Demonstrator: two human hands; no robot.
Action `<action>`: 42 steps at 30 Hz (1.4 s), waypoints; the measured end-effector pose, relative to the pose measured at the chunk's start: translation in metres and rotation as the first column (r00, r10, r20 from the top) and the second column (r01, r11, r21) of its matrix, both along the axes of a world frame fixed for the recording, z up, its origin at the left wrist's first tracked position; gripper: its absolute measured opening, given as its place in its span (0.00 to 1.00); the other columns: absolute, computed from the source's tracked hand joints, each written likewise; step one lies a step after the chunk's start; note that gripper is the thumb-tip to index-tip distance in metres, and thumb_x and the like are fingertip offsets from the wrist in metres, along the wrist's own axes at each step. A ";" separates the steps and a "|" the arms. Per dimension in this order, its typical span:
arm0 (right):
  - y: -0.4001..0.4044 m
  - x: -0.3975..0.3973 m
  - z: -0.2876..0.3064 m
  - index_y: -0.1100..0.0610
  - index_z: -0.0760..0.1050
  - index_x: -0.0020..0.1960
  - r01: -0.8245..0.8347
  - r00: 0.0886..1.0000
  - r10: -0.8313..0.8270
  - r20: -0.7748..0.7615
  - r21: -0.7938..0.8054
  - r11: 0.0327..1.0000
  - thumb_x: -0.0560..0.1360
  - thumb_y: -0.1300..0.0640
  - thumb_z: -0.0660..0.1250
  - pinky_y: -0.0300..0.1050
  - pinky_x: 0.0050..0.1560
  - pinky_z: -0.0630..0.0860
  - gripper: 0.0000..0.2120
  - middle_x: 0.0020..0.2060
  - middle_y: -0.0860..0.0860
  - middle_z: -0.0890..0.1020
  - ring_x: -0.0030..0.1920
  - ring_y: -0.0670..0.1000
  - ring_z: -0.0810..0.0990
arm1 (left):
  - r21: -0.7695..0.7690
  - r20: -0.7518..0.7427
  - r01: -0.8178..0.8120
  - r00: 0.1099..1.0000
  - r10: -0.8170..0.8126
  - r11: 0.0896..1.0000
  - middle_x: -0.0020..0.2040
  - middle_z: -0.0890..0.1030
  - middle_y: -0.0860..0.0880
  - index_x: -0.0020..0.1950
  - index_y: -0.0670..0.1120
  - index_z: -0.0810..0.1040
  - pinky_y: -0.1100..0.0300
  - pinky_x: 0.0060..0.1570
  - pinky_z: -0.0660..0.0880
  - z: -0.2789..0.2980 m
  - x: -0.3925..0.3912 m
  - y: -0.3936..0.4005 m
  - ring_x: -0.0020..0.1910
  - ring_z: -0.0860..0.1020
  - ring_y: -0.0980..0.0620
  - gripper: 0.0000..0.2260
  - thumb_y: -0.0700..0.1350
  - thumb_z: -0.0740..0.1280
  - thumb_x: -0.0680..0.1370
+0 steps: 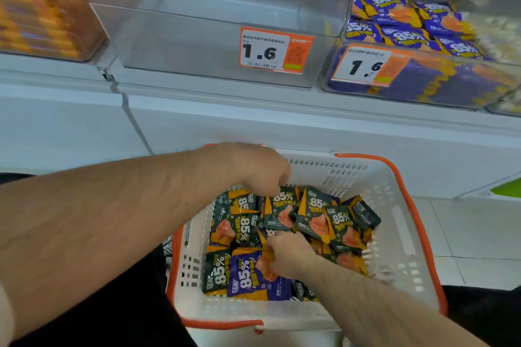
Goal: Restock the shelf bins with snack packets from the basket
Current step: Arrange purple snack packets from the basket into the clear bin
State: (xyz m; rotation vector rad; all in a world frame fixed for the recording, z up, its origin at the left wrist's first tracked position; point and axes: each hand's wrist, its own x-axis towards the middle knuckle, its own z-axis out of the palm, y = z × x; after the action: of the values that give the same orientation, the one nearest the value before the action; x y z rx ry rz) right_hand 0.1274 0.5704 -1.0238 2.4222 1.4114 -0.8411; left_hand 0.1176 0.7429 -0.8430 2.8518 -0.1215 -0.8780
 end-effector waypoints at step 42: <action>-0.027 0.127 0.230 0.52 0.73 0.56 -0.087 0.871 -0.391 0.297 0.877 0.473 0.57 0.39 0.70 0.55 0.55 0.77 0.32 0.64 0.54 0.73 0.61 0.58 0.76 | -0.886 0.079 -0.292 0.670 0.738 0.359 0.36 0.82 0.48 0.46 0.45 0.80 0.65 0.30 0.75 0.079 0.061 -0.020 0.28 0.78 0.58 0.07 0.44 0.65 0.81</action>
State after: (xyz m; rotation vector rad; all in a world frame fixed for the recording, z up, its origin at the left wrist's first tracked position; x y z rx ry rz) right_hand 0.2542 0.5434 -0.7935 3.1555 1.6381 0.7146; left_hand 0.1784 0.7232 -0.7641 1.8615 0.2910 0.1007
